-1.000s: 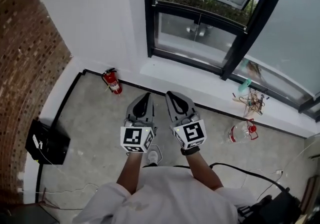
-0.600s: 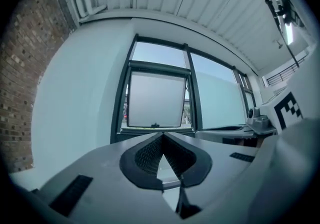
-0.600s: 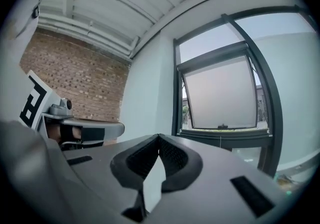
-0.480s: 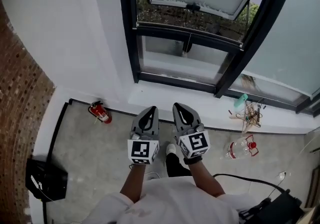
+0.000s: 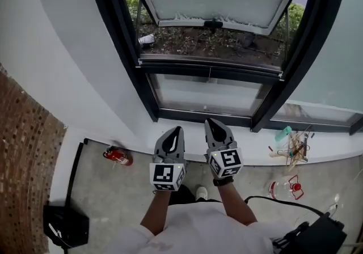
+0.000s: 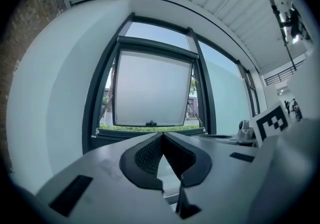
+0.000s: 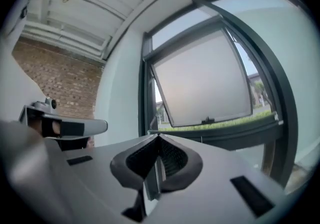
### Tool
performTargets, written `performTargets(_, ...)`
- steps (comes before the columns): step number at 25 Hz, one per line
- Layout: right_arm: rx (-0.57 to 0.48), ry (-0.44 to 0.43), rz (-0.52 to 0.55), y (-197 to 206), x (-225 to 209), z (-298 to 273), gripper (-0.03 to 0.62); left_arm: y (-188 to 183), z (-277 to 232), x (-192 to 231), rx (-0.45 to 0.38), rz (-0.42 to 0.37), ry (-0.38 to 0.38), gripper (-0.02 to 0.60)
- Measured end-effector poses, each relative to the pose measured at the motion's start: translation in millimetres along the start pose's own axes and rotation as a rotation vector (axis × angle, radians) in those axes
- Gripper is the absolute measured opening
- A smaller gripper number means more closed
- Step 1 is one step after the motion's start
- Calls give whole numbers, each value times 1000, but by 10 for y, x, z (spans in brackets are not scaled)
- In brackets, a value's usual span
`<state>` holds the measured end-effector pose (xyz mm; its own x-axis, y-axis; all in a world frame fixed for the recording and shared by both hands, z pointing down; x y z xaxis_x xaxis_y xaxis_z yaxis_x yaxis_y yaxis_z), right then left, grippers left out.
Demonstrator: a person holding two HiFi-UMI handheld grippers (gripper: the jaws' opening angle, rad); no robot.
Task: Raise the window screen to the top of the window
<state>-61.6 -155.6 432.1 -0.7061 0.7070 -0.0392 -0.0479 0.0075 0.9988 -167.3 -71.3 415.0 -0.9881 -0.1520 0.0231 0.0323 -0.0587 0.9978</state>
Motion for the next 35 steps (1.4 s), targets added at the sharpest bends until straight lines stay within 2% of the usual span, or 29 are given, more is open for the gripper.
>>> performTargets(3, 91, 27, -53, 329, -198, -242, 3, 216, -334, 143, 57, 28, 26, 0)
performTargets(8, 96, 74, -20, 418, -424, -745, 3, 380, -1165, 523, 68, 48, 105, 0)
performTargets(14, 20, 176, 52, 34, -811, -1451, 3, 45, -2012, 793, 7, -43, 239, 0)
performTargets(18, 38, 253, 49, 96, -932, -1722, 3, 186, -2349, 984, 52, -55, 328, 0)
performTargets(21, 90, 279, 50, 293, -995, -1865, 3, 359, -2622, 986, 89, -131, 465, 0)
performTargets(22, 111, 287, 44, 378, -1024, -1900, 3, 419, -2705, 986, 105, -154, 486, 0)
performTargets(27, 168, 333, 6, 672, -1356, -2024, 3, 602, -2990, 1061, 198, -220, 440, 0)
performTargets(31, 223, 333, -41, 882, -1593, -2139, 3, 761, -3177, 1111, 308, -368, 427, 2)
performTargets(35, 307, 305, -56, 1136, -1705, -2209, 5, 845, -3305, 1088, 373, -516, 419, 4)
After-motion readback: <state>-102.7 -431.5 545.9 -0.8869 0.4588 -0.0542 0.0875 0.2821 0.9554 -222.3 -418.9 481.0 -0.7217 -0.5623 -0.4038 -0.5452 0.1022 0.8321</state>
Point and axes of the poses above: the fingertips, and each gripper's own axes: z backward along the fingers, x to its left, y out of its underside, the point moved 4 cm from there along z, backward along the fingers, and after that the axes turned 8 degrees about y, right-handed, at the moved point
